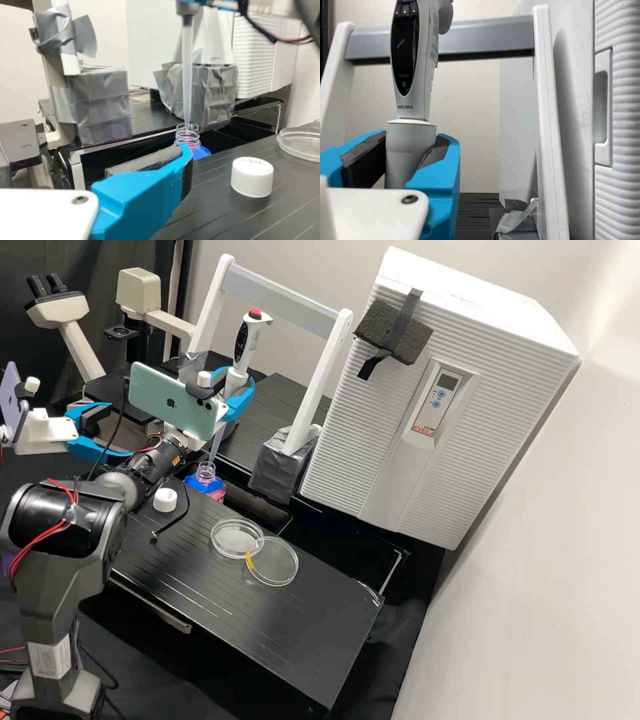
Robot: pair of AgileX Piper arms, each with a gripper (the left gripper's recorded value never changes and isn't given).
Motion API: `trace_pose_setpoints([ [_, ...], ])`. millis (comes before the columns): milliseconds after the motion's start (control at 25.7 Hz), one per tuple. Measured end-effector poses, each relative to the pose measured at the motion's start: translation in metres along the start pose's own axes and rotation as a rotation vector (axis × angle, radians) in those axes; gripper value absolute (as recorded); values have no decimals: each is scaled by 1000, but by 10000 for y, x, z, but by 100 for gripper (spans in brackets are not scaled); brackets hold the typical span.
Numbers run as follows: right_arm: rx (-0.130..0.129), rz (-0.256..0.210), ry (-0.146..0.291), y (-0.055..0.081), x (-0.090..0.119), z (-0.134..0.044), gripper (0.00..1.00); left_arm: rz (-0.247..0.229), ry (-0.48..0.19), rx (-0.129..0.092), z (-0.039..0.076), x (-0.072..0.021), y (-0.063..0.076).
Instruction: Use the pipette
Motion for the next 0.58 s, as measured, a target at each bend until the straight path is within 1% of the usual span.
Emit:
trace_pose_setpoints([
  [78, -7, -6, -6, -40, -3, 34, 0, 0, 0, 0, 1, 0, 0],
  [155, -15, -23, -20, -98, -11, 83, 0, 0, 0, 0, 1, 0, 0],
  [311, -20, -45, -26, -180, -21, 107, 0, -3, -7, -1, 23, 3, -8],
  [389, -23, -65, -29, -231, -52, 119, 0, -15, -17, -3, 50, 16, -46],
  [505, -28, -78, -35, -264, -79, 140, 0, -40, -20, -8, 58, 38, -119],
  [583, -24, -87, -41, -288, -97, 163, 0, -61, -25, -10, 71, 55, -181],
])
